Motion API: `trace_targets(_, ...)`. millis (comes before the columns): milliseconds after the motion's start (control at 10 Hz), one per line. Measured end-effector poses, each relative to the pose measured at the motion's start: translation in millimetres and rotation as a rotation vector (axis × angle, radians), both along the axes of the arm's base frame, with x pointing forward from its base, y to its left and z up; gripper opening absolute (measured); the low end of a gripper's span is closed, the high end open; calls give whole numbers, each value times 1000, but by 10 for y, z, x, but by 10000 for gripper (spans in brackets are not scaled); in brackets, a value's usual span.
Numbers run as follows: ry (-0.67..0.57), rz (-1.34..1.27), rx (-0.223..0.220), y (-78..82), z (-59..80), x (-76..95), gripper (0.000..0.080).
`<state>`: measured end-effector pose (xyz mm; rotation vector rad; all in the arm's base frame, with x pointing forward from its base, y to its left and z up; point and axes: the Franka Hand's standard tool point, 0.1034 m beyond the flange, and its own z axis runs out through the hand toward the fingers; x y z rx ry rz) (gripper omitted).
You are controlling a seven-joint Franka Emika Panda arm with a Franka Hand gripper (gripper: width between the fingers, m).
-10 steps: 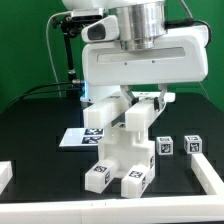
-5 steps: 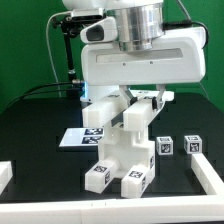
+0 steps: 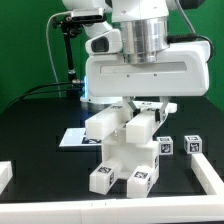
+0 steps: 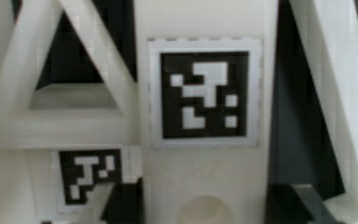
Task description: Assemble chair
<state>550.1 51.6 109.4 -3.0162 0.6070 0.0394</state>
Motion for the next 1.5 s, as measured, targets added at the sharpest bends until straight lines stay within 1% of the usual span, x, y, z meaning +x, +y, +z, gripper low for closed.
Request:
trace_targets(200, 7, 4, -7, 9, -99, -21, 285)
trace_targets(500, -14, 12, -12, -9, -109, 24, 285)
trace_targets(700, -21, 73, -13, -58, -107, 58, 285)
trace_targets(900, -24, 75, -13, -47, -100, 73, 294)
trace_targets(1000, -25, 75, -13, -46, -97, 77, 487)
trace_targets(1100, -25, 75, -13, -45, -96, 79, 487)
trace_targets(1200, -25, 75, -13, -45, -95, 80, 621)
trace_targets(1300, -26, 75, -13, -45, -95, 81, 642)
trace_targets(1500, -26, 75, -13, -45, -94, 81, 648)
